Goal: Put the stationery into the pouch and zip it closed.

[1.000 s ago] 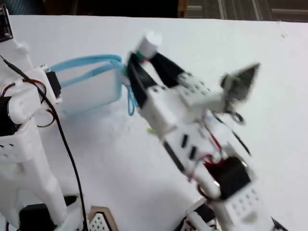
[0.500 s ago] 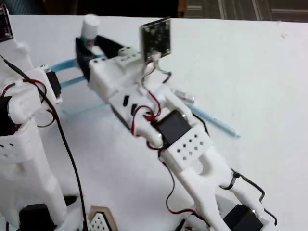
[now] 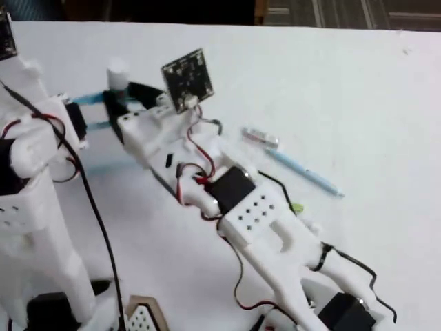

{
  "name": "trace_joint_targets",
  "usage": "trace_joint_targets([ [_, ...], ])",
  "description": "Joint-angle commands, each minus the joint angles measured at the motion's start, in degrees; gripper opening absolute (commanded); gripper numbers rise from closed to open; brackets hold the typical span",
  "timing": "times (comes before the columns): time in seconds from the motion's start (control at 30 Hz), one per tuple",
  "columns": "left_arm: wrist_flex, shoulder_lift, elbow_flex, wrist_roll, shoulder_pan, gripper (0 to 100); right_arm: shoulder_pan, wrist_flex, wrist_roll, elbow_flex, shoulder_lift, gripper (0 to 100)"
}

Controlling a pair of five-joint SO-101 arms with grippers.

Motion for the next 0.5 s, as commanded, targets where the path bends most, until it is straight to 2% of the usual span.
trace_joint_targets([
  [0.0, -0.4, -0.9, -0.2, -0.3, 0.2, 2, 2.3, -5.0, 2.1, 1.1, -1.0, 1.7],
  [0.13, -0.4, -0.9, -0.1, -0.3, 0.2, 2, 2.2, -5.1, 3.4, 1.3, -1.5, 2.0],
  [0.23, -0.4, -0.9, 1.9, -0.3, 0.1, 2, 0.6, -1.3, 5.5, 1.2, -1.5, 3.0],
  [0.47, -1.3, -1.0, 6.1, -0.4, 0.0, 2, -3.9, 4.3, 8.1, 0.9, -1.6, 29.0],
])
